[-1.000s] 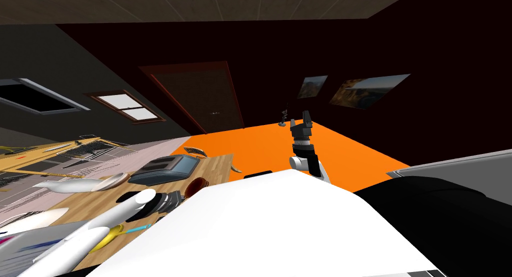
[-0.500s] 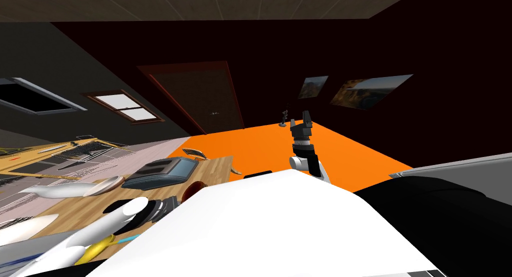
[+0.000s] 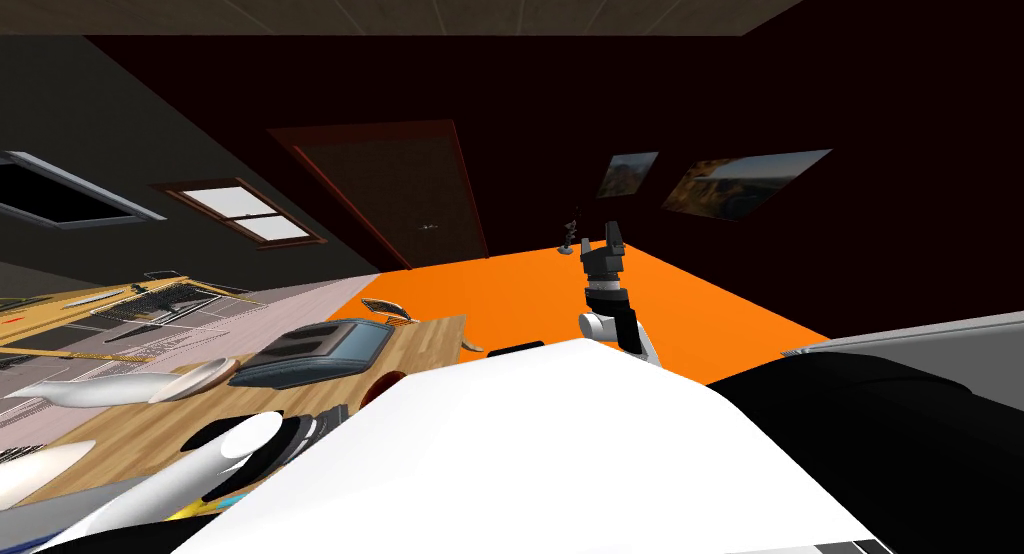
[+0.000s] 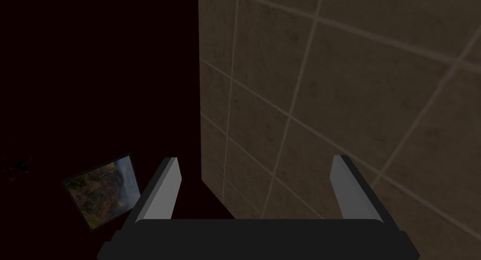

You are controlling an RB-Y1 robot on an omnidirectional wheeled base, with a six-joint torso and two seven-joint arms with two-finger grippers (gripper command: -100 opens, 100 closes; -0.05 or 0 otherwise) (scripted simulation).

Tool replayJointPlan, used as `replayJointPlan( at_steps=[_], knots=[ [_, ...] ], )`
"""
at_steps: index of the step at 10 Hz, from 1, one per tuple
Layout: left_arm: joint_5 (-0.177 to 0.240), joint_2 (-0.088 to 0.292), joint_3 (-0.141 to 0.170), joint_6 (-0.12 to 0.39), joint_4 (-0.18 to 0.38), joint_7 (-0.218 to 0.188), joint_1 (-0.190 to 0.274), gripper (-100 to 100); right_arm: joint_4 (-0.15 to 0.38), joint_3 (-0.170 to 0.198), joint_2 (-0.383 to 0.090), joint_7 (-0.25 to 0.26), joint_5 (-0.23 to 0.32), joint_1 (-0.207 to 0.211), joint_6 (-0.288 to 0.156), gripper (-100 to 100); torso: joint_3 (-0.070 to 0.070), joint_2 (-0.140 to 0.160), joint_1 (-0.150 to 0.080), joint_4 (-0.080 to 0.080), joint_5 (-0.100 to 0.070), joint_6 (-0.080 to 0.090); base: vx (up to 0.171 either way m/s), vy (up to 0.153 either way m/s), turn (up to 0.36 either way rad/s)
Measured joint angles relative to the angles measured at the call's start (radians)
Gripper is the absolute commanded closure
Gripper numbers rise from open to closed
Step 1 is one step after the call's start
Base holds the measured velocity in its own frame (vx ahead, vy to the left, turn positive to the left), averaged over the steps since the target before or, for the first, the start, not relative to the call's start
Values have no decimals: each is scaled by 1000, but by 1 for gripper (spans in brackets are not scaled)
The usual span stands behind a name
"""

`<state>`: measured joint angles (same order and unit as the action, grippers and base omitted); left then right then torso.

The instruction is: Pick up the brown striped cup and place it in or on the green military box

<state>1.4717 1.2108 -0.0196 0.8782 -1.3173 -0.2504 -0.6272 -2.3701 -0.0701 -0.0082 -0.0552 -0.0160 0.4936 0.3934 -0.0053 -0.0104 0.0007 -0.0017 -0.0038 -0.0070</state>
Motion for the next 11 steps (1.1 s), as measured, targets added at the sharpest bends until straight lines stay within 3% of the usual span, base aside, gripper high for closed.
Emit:
replayJointPlan(
  at_steps=[5,6,7,11],
  knots=[
    [62,37,-9,-55,-77,-12,-119,100,0,0,0,0,0,0,0,0,0,1,-1,0,-1,-1,45,5,-2],
    [62,36,-10,-56,-78,-12,-121,0,0,0,0,0,0,0,0,0,1,2,-2,0,-2,0,0,0,0],
    [62,36,-10,-56,-78,-12,-121,100,0,0,0,0,0,0,0,0,1,3,-2,0,-2,0,-29,-36,-36],
    [104,65,-34,-33,-6,8,-84,100,0,0,0,0,0,0,0,0,4,9,-5,1,-3,-2,-59,-42,-23]
  ],
)
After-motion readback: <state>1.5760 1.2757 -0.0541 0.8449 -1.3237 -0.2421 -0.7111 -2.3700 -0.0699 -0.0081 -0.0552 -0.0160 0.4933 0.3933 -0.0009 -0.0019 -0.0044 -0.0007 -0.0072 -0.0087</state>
